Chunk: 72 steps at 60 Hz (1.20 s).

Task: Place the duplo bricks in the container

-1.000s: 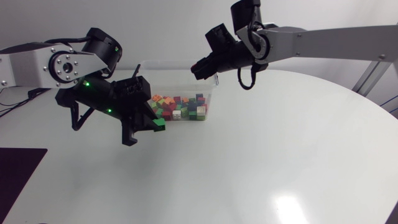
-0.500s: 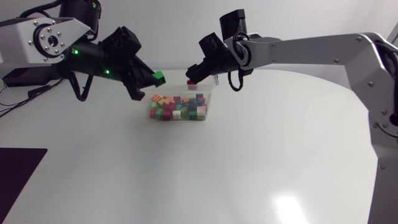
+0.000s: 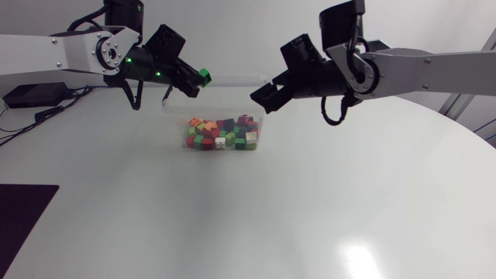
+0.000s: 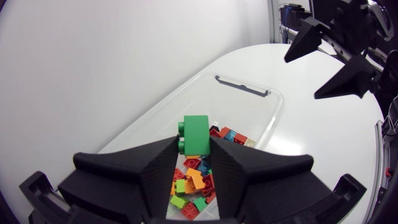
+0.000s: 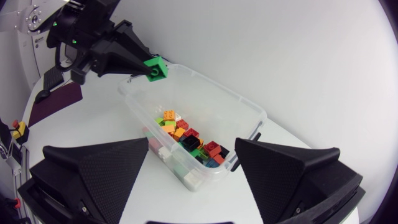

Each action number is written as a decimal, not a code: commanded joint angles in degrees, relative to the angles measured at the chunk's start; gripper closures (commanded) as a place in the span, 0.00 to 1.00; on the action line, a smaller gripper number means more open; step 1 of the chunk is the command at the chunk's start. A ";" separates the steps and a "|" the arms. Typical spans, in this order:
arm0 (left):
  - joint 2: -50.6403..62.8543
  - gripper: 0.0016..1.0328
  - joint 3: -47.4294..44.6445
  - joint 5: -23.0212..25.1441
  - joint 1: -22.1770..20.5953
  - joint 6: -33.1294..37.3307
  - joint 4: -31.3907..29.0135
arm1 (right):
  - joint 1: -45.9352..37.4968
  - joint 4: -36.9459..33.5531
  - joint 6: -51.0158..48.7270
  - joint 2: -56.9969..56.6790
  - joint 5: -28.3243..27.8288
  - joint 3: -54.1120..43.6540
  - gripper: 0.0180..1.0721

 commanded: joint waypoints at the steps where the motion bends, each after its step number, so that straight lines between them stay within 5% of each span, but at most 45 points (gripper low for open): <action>1: 2.78 0.69 2.72 -1.33 -0.25 -2.18 1.85 | -0.75 -0.20 -0.97 -3.57 -0.77 -3.34 0.04; 9: 7.43 0.63 5.45 -5.64 -1.13 -3.77 4.66 | -1.27 -0.64 -1.76 -7.08 -0.94 -6.77 0.04; 14: 8.14 0.17 5.18 -9.50 -2.01 -3.68 6.24 | -1.54 -0.64 -2.55 -8.75 -0.94 -8.70 0.04; 17: 8.05 0.04 5.01 -11.61 -2.54 -3.50 7.12 | -1.80 -0.72 -2.90 -9.72 -0.86 -9.67 0.04; 43: -5.13 0.04 -4.66 -17.15 0.71 -3.24 6.42 | -6.46 -0.90 -5.89 -20.88 1.96 -16.79 0.04; 72: -26.84 0.04 -26.81 -18.73 6.43 -3.85 13.62 | -14.19 5.34 -4.22 -37.05 9.95 -30.58 0.04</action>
